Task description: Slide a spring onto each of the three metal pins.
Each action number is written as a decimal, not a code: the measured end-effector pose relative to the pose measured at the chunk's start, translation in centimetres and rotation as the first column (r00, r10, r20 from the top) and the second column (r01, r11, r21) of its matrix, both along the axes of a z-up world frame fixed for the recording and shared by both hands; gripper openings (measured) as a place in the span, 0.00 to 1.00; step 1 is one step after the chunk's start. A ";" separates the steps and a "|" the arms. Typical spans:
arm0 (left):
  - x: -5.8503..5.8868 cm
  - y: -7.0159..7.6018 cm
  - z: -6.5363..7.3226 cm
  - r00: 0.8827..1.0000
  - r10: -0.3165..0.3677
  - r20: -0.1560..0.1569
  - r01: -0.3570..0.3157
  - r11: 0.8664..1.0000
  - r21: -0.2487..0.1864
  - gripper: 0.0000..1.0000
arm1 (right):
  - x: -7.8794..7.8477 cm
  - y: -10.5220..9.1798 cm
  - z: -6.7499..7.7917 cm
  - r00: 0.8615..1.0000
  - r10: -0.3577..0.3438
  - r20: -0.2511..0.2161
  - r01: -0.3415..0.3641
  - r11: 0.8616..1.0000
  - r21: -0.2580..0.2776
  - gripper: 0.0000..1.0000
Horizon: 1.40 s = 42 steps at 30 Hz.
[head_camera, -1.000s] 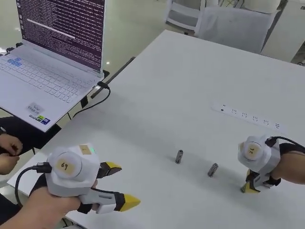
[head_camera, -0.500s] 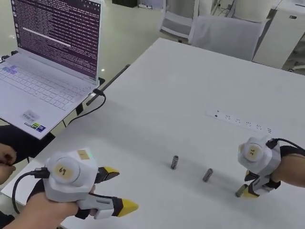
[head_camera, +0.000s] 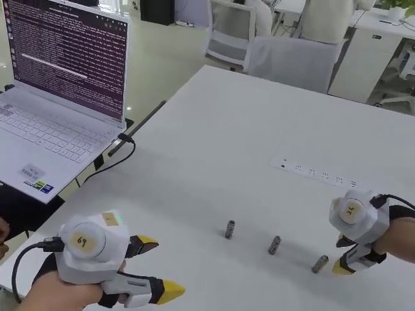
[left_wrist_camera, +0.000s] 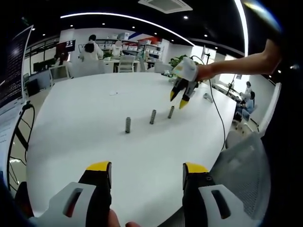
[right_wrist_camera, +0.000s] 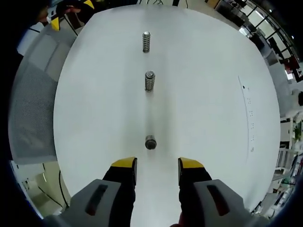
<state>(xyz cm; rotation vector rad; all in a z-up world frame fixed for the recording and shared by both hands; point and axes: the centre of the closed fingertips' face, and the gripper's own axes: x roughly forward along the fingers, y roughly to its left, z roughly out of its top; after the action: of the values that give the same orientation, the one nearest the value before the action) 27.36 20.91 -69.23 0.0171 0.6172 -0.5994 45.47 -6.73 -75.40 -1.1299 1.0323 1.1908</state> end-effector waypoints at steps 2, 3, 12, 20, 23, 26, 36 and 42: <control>-0.1 -0.1 0.1 1.000 -0.003 0.004 0.003 1.000 0.000 0.56 | -0.2 -0.2 0.2 1.000 -0.021 0.005 0.021 1.000 0.014 0.33; -0.1 -0.1 0.1 1.000 -0.003 0.004 0.003 1.000 0.000 0.56 | -0.3 -0.4 0.3 0.999 -0.034 0.006 0.034 0.999 0.021 0.34; -0.3 0.1 0.4 1.000 -0.005 0.011 0.005 1.000 -0.002 0.57 | -2.0 -1.7 0.3 0.992 -0.124 -0.006 0.124 0.990 0.073 0.35; -0.1 0.4 0.7 1.000 -0.002 0.016 0.002 1.000 0.002 0.57 | -3.9 -1.8 0.5 0.968 -0.248 -0.034 0.250 0.947 0.202 0.36; 0.0 0.5 0.7 1.000 0.002 0.017 -0.002 1.000 0.001 0.57 | -4.5 -1.7 0.7 0.957 -0.286 -0.043 0.287 0.923 0.256 0.37; 0.2 0.6 0.7 1.000 0.003 0.019 -0.003 1.000 0.001 0.58 | -5.2 -1.7 0.8 0.944 -0.325 -0.053 0.326 0.897 0.298 0.38; 0.6 0.3 1.1 1.000 0.002 0.026 -0.002 1.000 0.003 0.58 | -6.9 -1.4 2.3 0.894 -0.436 -0.106 0.433 0.776 0.459 0.44; 0.8 0.1 1.3 0.999 -0.002 0.032 0.002 1.000 0.006 0.59 | -8.3 -1.1 3.0 0.874 -0.467 -0.132 0.462 0.718 0.521 0.48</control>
<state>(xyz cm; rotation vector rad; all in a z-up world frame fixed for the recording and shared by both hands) 28.14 20.99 -67.89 0.0323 0.5880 -0.5983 37.16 -7.79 -72.39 -0.3859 0.8254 0.9664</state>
